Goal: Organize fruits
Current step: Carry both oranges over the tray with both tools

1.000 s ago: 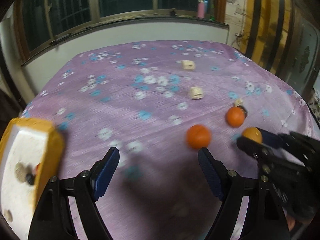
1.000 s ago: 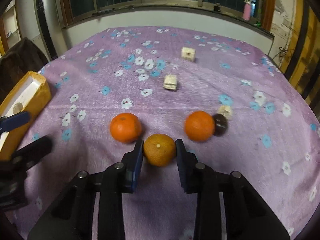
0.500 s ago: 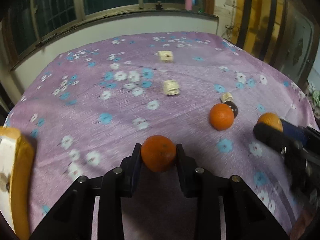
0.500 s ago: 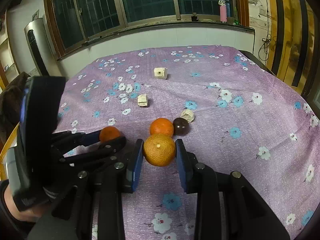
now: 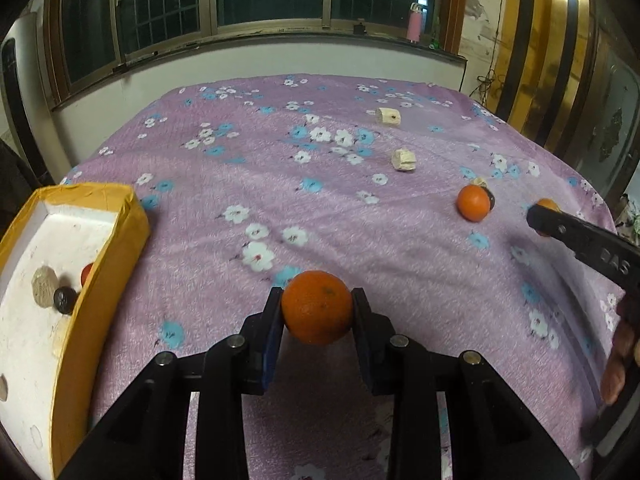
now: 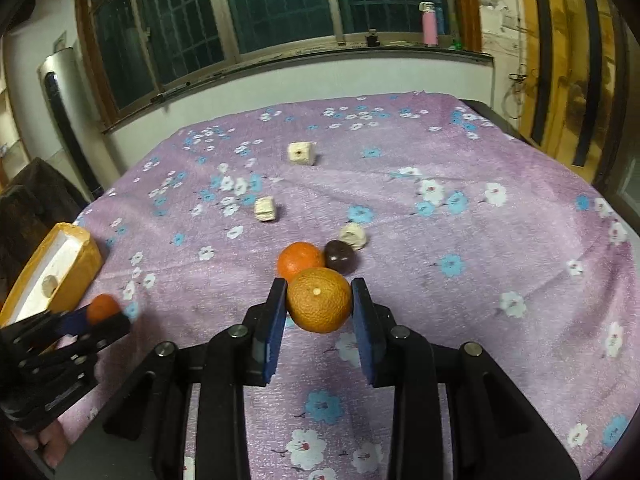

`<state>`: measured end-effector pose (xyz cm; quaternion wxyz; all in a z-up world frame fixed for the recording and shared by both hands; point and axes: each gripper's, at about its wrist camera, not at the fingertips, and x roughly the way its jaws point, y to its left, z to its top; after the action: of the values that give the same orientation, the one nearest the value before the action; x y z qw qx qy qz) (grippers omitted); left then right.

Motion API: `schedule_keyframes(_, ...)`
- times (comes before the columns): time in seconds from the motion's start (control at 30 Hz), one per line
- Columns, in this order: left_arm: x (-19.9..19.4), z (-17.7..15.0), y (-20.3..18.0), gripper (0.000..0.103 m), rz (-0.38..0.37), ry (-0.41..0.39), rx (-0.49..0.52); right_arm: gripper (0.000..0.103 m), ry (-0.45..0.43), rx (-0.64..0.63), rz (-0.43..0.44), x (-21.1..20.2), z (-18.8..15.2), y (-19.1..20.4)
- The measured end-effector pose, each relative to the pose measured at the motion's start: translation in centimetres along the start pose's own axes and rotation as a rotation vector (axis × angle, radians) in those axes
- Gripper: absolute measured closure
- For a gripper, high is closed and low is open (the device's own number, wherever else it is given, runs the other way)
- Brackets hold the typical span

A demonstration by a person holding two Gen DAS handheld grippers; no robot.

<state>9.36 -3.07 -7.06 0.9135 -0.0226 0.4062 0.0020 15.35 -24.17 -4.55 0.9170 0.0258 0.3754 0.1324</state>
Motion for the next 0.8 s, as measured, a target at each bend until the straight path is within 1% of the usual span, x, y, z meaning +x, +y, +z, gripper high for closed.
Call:
schedule_keyframes(0.13, 0.2, -0.1, 0.0, 0.071, -0.040, -0.012, -0.008, 0.070, 0.025, 0.020, -0.012, -1.0, -0.6, 0.3)
schedule_keyframes(0.23, -0.2, -0.2, 0.0, 0.071, -0.030, -0.037, -0.008, 0.070, 0.035, 0.019, -0.018, -1.7, -1.6, 1.2)
schedule_keyframes(0.33, -0.5, -0.2, 0.4, 0.071, -0.026, -0.060, -0.025, 0.070, 0.028, 0.028, -0.004, -2.1, -2.2, 2.3)
schedule_keyframes(0.43, -0.5, -0.1, 0.9, 0.071, -0.028, -0.066, -0.041, 0.070, 0.005, 0.015, -0.007, -2.1, -2.6, 3.7)
schedule_keyframes(0.53, -0.4, -0.2, 0.9, 0.071, -0.026, -0.065, -0.041, 0.070, -0.020, 0.028, -0.005, -2.0, -2.9, 4.3)
schedule_keyframes(0.6, -0.4, -0.2, 0.9, 0.071, -0.031, -0.063, -0.042, 0.070, -0.019, 0.023, -0.012, -1.7, -3.1, 4.7)
schedule_keyframes(0.8, -0.4, -0.4, 0.9, 0.071, -0.012, -0.069, -0.033, 0.070, -0.024, -0.010, -0.022, -1.6, -3.3, 5.4)
